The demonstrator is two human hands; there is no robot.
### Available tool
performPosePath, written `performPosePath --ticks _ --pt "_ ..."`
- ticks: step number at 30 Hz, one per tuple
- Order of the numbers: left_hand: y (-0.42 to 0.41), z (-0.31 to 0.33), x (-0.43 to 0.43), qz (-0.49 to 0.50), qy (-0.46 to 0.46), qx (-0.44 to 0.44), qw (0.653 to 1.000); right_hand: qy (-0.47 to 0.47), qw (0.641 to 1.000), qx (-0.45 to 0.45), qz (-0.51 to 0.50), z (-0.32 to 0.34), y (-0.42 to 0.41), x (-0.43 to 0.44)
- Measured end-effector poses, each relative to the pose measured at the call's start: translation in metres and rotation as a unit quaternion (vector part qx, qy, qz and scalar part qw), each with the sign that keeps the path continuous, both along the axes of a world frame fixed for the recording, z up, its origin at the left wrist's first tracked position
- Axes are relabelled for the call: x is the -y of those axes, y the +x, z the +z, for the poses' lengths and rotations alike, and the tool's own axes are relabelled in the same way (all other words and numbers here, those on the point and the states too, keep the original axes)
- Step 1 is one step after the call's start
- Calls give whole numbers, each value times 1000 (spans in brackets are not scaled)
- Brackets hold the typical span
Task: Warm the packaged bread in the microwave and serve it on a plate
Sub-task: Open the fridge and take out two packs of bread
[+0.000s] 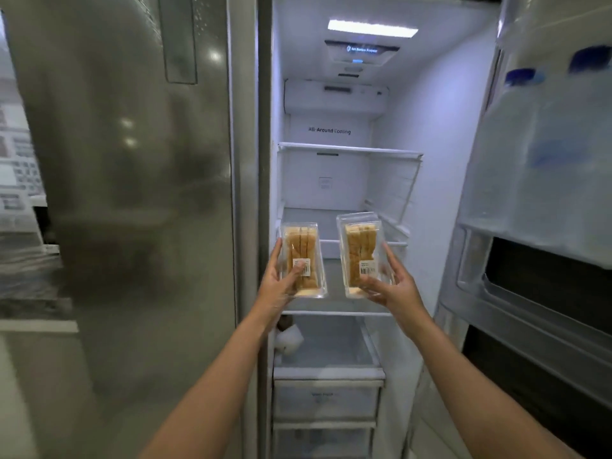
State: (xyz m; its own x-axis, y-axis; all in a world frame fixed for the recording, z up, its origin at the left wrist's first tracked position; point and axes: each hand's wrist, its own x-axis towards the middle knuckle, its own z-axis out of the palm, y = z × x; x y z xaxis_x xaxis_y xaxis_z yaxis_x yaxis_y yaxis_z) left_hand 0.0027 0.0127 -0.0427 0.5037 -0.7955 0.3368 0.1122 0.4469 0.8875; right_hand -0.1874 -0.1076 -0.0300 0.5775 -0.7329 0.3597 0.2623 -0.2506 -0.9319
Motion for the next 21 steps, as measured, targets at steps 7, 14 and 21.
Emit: performPosePath --ticks 7,14,21 --pt "-11 -16 -149 119 29 23 992 35 996 -27 83 -31 9 -110" --pt "44 -20 -293 252 48 6 967 8 970 -56 237 -18 106 -224" --pt "147 -22 -421 355 82 23 931 -2 942 -62 329 -26 265 -325"
